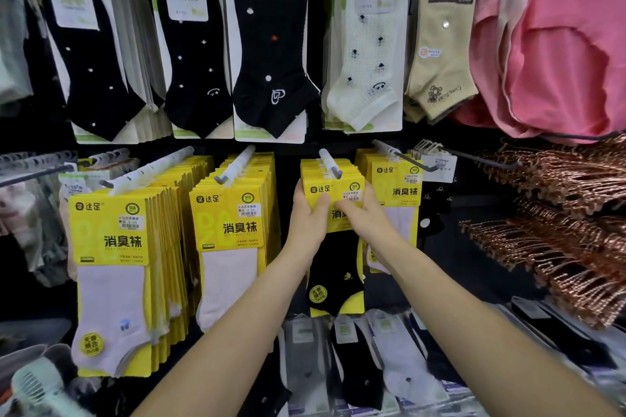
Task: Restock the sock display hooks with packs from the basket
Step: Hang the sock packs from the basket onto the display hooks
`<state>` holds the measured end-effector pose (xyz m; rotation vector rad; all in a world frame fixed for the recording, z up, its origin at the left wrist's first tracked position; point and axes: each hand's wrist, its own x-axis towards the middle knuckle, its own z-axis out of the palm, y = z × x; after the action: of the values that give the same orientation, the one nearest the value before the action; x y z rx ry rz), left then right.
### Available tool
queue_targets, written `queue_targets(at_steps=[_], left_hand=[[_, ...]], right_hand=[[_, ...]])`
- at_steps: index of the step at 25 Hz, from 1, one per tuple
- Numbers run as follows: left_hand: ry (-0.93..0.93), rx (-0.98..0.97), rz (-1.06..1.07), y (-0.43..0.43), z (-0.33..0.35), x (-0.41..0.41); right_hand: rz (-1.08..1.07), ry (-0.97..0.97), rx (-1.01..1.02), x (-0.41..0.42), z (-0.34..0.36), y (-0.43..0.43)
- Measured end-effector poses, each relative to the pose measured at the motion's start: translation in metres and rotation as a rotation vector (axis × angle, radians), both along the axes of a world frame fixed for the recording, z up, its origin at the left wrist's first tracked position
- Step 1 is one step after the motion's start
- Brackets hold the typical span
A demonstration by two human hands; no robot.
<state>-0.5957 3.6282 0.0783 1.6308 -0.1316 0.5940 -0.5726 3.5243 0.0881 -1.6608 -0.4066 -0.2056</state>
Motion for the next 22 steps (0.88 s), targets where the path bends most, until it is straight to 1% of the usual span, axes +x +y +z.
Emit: queue_targets(at_steps=[6,8,11,14,16,18,20,22], left_hand=[[0.015,0.027,-0.006,0.004,-0.003,0.000],[0.064,0.030,-0.010,0.004,-0.014,-0.010],[0.159,0.105,0.006,0.006,-0.050,-0.037],[0.281,0.163,0.030,0.006,-0.100,-0.074],[0.378,0.168,0.042,0.002,-0.138,-0.093],[0.494,0.207,0.015,-0.006,-0.178,-0.109],[0.628,0.231,-0.036,-0.017,-0.216,-0.123],[0.726,0.211,-0.081,-0.028,-0.253,-0.136]], right_hand=[[-0.012,0.001,-0.044,0.008,-0.005,-0.001],[0.016,0.011,-0.076,0.001,-0.014,-0.009],[0.106,0.003,-0.104,-0.017,-0.047,-0.028],[0.063,0.126,-0.179,-0.044,-0.101,-0.052],[0.056,0.210,-0.280,-0.062,-0.143,-0.066],[0.056,0.293,-0.380,-0.079,-0.181,-0.079],[0.054,0.384,-0.423,-0.094,-0.215,-0.093],[0.046,0.494,-0.458,-0.110,-0.248,-0.109]])
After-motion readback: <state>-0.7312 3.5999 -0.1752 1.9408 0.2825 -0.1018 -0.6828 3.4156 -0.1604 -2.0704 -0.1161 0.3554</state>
